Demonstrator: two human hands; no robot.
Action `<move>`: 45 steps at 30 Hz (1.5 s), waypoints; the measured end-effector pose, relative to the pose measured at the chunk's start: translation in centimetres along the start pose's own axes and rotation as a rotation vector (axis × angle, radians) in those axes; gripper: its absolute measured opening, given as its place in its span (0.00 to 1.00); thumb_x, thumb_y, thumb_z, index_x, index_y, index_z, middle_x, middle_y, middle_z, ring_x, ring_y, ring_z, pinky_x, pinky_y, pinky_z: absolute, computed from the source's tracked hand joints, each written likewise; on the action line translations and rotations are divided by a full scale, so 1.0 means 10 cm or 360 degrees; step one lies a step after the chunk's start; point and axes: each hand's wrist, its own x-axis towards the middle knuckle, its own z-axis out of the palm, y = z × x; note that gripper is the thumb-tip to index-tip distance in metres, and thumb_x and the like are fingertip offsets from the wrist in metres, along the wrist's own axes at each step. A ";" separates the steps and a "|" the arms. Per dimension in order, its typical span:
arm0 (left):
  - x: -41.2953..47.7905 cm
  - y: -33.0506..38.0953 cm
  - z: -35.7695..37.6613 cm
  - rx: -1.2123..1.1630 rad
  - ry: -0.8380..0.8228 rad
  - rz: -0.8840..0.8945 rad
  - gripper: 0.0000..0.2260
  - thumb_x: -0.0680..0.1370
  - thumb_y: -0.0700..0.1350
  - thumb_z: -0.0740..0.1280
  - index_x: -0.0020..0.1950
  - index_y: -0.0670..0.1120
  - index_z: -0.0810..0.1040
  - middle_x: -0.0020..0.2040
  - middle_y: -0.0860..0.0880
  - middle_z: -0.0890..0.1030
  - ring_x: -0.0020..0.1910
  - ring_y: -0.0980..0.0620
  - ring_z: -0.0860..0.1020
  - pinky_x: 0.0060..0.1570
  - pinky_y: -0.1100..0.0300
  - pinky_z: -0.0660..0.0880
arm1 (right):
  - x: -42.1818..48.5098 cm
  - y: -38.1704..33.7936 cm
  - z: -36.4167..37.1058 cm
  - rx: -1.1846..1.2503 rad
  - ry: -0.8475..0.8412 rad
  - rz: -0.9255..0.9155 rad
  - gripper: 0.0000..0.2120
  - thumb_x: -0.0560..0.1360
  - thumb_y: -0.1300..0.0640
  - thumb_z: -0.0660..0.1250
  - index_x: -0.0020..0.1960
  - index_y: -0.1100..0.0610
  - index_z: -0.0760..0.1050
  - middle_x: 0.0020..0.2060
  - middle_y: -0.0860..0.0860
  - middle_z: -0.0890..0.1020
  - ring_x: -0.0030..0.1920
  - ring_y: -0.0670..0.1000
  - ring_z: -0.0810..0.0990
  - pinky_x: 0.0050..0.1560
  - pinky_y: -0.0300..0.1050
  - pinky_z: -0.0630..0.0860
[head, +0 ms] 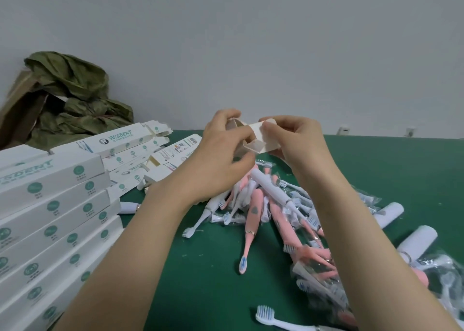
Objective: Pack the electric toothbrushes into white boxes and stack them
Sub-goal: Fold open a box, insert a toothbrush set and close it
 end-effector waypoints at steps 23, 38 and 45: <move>-0.03 -0.06 -0.13 0.0111 0.0013 0.0093 0.13 0.72 0.52 0.70 0.56 0.56 0.76 0.50 0.55 0.72 0.46 0.60 0.70 0.47 0.70 0.66 | 0.12 0.16 -0.04 0.0714 -0.0546 0.0339 0.10 0.80 0.61 0.60 0.50 0.65 0.77 0.31 0.52 0.81 0.30 0.47 0.79 0.32 0.37 0.78; -0.08 -0.36 -0.12 0.0198 0.0141 -0.0261 0.15 0.74 0.57 0.61 0.58 0.53 0.72 0.56 0.52 0.73 0.55 0.53 0.70 0.49 0.58 0.65 | 0.51 0.89 -0.03 -0.1969 -0.0565 0.0224 0.15 0.71 0.56 0.70 0.33 0.57 0.65 0.29 0.50 0.70 0.28 0.48 0.67 0.27 0.39 0.63; -0.06 -0.52 -0.04 0.0340 0.0135 -0.0448 0.23 0.73 0.62 0.64 0.63 0.52 0.70 0.60 0.55 0.73 0.56 0.54 0.72 0.49 0.58 0.67 | 0.56 -0.02 -0.33 -0.0696 0.0268 -0.0318 0.05 0.70 0.55 0.72 0.38 0.56 0.79 0.36 0.50 0.83 0.35 0.49 0.81 0.37 0.43 0.78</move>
